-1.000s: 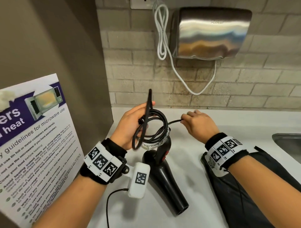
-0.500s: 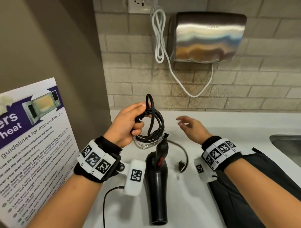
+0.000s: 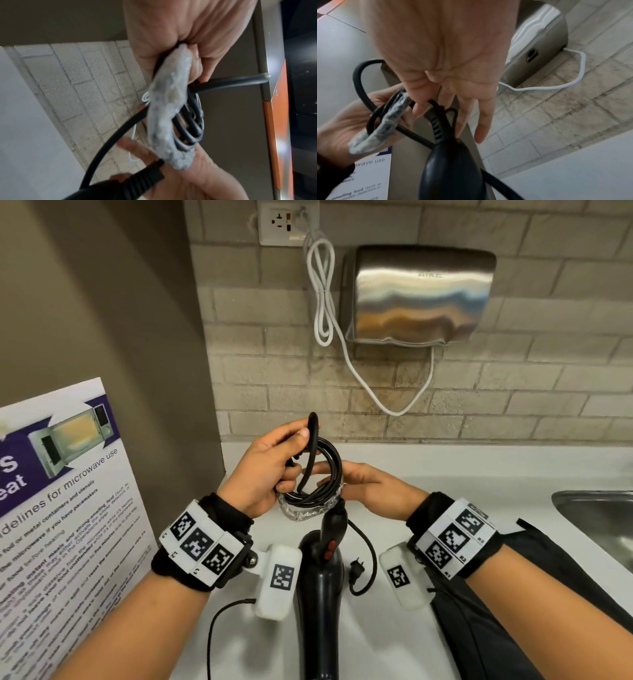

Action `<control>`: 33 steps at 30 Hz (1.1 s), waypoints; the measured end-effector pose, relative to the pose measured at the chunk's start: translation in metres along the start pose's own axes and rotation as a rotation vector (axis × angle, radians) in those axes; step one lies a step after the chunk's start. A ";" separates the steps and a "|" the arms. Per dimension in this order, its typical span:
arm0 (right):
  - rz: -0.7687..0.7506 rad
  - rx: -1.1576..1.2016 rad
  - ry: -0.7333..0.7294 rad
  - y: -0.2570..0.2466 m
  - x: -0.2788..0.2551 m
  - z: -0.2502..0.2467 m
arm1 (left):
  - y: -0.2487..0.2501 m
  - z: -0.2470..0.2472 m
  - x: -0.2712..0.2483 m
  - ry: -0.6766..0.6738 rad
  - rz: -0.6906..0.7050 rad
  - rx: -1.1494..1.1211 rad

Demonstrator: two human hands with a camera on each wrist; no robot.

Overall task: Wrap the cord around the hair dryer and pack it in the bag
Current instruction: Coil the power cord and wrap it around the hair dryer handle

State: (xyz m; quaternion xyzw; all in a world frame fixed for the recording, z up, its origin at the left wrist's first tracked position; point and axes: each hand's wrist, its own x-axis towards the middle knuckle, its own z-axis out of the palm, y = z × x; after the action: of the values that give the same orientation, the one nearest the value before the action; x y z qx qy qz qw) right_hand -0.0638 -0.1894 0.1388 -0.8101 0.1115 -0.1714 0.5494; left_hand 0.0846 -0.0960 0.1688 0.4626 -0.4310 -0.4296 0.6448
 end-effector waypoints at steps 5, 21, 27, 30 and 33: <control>-0.071 -0.049 0.060 0.005 0.001 0.000 | 0.001 0.001 0.000 -0.010 0.020 0.006; 0.034 -0.025 0.093 0.011 0.012 -0.004 | 0.009 -0.002 -0.014 -0.121 0.013 0.086; 0.094 -0.214 0.606 0.034 0.014 -0.036 | 0.012 -0.011 -0.017 -0.153 -0.005 0.075; 0.138 -0.321 0.652 0.041 0.018 -0.033 | 0.008 -0.010 -0.018 -0.174 0.003 0.120; 0.136 -0.383 0.696 0.039 0.021 -0.030 | 0.004 -0.009 -0.017 -0.159 0.053 0.210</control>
State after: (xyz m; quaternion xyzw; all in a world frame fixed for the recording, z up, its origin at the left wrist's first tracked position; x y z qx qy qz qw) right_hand -0.0560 -0.2372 0.1155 -0.7821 0.3744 -0.3749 0.3281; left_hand 0.0890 -0.0773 0.1681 0.4804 -0.5355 -0.4002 0.5677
